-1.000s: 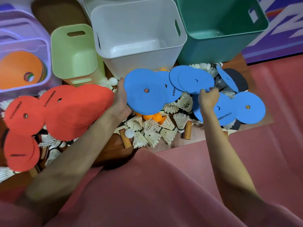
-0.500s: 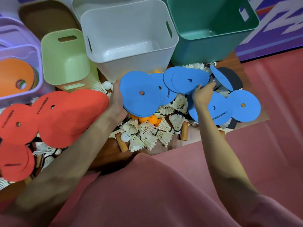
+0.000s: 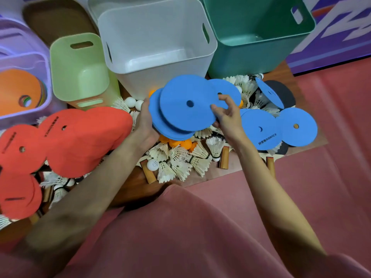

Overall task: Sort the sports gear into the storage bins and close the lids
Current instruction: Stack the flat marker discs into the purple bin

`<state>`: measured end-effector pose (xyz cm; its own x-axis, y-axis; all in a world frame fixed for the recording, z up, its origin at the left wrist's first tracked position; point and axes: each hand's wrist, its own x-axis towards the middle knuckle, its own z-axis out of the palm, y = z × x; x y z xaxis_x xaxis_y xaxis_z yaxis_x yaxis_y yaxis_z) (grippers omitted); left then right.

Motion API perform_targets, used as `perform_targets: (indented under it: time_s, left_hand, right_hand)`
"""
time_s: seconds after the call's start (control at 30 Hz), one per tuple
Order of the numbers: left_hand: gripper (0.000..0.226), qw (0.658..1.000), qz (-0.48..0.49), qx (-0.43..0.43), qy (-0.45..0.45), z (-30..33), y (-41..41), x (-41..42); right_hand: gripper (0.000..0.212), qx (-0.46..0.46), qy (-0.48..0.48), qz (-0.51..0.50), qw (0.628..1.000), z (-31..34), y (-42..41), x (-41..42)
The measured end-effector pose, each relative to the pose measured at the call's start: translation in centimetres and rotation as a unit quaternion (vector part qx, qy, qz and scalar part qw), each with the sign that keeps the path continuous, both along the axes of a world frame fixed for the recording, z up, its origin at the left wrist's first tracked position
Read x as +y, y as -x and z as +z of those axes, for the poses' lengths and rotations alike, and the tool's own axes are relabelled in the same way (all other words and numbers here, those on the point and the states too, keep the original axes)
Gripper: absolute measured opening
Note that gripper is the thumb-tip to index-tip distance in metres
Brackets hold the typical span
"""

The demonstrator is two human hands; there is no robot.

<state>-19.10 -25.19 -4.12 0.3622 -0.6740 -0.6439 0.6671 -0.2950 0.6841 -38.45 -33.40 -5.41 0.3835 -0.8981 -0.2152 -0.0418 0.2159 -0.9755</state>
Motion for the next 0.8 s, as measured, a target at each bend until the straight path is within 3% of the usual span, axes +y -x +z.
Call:
perform_targets:
  time_s: [0.13, 0.27, 0.37, 0.5, 0.63, 0.73, 0.8]
  left_hand:
    - [0.043, 0.999, -0.015, 0.025, 0.025, 0.4, 0.9, -0.1]
    - [0.041, 1.0, -0.006, 0.023, 0.016, 0.1, 0.8, -0.1]
    - [0.041, 1.0, -0.007, 0.019, 0.015, 0.2, 0.7, -0.1]
    - [0.043, 1.0, 0.003, 0.011, 0.008, 0.2, 0.2, 0.0]
    - [0.045, 1.0, -0.005, 0.01, 0.016, 0.2, -0.3, 0.4]
    - [0.046, 0.999, -0.023, -0.013, 0.019, 0.5, -0.3, 0.8]
    - [0.047, 0.999, -0.027, -0.026, 0.02, 0.6, -0.4, 1.0]
  right_hand:
    - [0.018, 0.099, 0.075, 0.033, 0.992, -0.9, -1.0, 1.1]
    - [0.024, 0.139, 0.114, 0.058, 0.982, -1.7, -0.8, 0.5]
    - [0.02, 0.2, 0.121, -0.033, 0.972, -2.7, -0.3, -1.0]
    - [0.031, 0.309, 0.043, -0.225, 0.923, -4.9, 0.9, -4.2]
    - [0.041, 0.415, -0.046, -0.204, 0.885, -6.6, 1.4, -7.3]
    - [0.031, 0.4, -0.06, -0.211, 0.89, -7.4, 1.4, -8.6]
    - [0.039, 0.342, -0.078, -0.222, 0.91, -6.6, 0.9, -8.6]
